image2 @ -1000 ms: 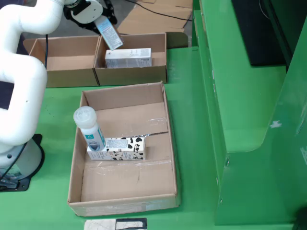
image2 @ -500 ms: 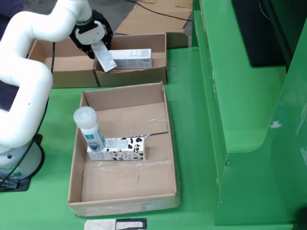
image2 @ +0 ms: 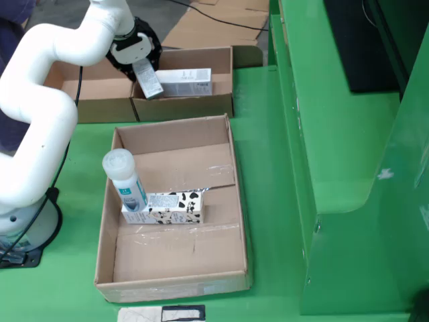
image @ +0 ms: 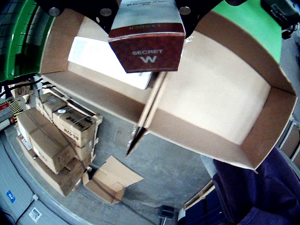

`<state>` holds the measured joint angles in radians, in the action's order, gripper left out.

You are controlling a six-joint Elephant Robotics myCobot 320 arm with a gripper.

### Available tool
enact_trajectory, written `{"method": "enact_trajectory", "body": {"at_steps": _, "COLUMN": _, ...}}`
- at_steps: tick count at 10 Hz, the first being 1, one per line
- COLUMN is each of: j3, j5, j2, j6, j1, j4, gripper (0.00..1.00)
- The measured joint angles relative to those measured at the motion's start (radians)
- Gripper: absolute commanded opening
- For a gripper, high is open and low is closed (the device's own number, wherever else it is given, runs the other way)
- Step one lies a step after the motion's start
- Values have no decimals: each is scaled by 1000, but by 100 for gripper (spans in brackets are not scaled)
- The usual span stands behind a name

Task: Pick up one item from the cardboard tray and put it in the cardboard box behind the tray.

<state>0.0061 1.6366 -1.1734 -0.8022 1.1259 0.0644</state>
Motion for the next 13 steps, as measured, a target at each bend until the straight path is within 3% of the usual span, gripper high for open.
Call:
{"method": "enact_trajectory", "body": {"at_steps": 11, "j3": -18, "j5": -21, "j2": -21, "j6": -3, "j1": -6, "j4": -54, "gripper": 0}}
{"method": "enact_trajectory", "body": {"at_steps": 13, "j3": -18, "j5": -21, "j2": -21, "j6": -3, "j1": -6, "j4": -54, "gripper": 20}}
